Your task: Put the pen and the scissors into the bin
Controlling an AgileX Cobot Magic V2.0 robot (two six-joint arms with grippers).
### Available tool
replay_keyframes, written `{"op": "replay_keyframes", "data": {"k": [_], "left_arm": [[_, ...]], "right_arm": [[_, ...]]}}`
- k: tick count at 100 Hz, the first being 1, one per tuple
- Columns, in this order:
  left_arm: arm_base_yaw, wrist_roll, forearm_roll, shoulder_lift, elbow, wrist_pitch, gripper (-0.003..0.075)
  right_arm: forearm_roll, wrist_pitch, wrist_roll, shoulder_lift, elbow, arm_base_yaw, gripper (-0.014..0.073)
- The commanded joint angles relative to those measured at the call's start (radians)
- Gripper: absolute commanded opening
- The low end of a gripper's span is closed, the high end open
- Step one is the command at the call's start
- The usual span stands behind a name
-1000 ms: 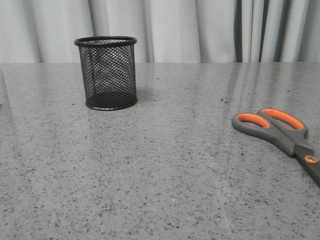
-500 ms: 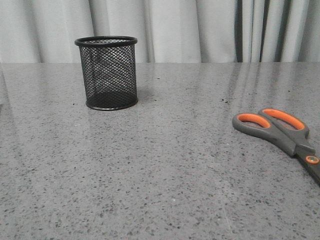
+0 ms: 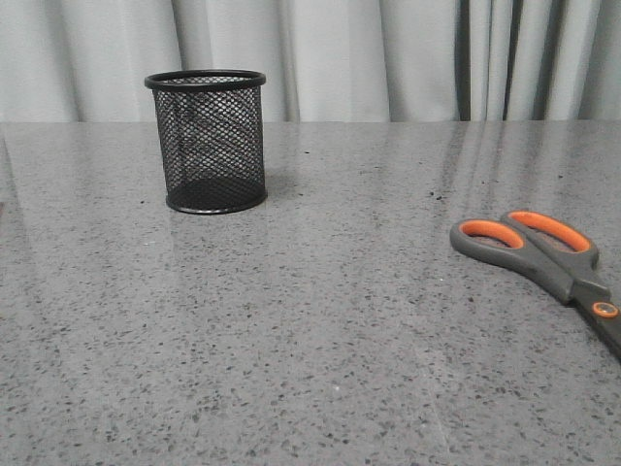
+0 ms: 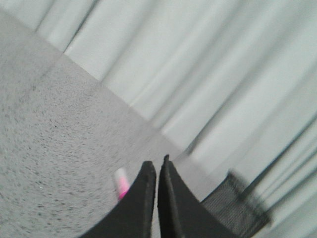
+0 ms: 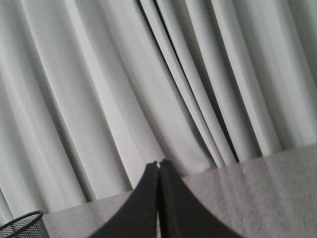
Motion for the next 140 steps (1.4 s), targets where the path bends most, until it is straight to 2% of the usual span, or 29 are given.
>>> {"op": "replay_keyframes", "data": {"k": [1, 12, 17, 23, 29, 32, 42, 52, 64, 71, 91, 107, 140], "left_arm": [[0.002, -0.008, -0.175, -0.033, 0.041, -0.090, -0.0018], [0.002, 0.008, -0.139, -0.031, 0.001, -0.039, 0.0017], [0.002, 0.031, -0.062, -0.021, -0.039, 0.007, 0.0085], [0.002, 0.041, 0.041, 0.006, -0.102, 0.057, 0.0210], [0.002, 0.041, 0.099, 0.063, -0.164, 0.092, 0.0326], [0.002, 0.041, 0.113, 0.100, -0.206, 0.114, 0.0351], [0.002, 0.041, 0.181, 0.279, -0.337, 0.237, 0.0330], [0.005, 0.041, 0.279, 0.527, -0.493, 0.411, 0.0298], [0.005, 0.017, 0.308, 0.786, -0.674, 0.561, 0.0294], [0.005, -0.047, 0.351, 0.907, -0.771, 0.637, 0.0294], [0.005, -0.275, 0.684, 1.170, -0.995, 0.877, 0.0294], [0.005, -0.313, 0.713, 1.283, -1.067, 0.901, 0.0294], [-0.023, -0.391, 0.713, 1.432, -1.079, 0.910, 0.0294]], "right_arm": [[0.026, -0.002, 0.102, -0.017, -0.006, -0.005, -0.0070], [0.026, 0.008, 0.145, -0.015, -0.042, -0.005, -0.0070], [0.026, 0.067, 0.145, -0.002, -0.077, -0.005, -0.0067], [0.019, 0.186, 0.145, 0.035, -0.133, 0.006, -0.0051], [-0.043, 0.275, 0.143, 0.082, -0.194, 0.029, 0.0007], [-0.077, 0.294, 0.143, 0.111, -0.217, 0.044, 0.0046], [-0.123, 0.350, 0.141, 0.231, -0.304, 0.106, 0.0205], [-0.123, 0.422, 0.141, 0.350, -0.374, 0.165, 0.0293], [-0.123, 0.435, 0.141, 0.465, -0.417, 0.237, 0.0302], [-0.123, 0.433, 0.141, 0.506, -0.423, 0.276, 0.0302], [-0.123, 0.433, 0.141, 0.537, -0.425, 0.349, 0.0302], [-0.123, 0.431, 0.141, 0.538, -0.425, 0.353, 0.0301], [-0.123, 0.437, 0.141, 0.538, -0.425, 0.353, 0.0298]]}}
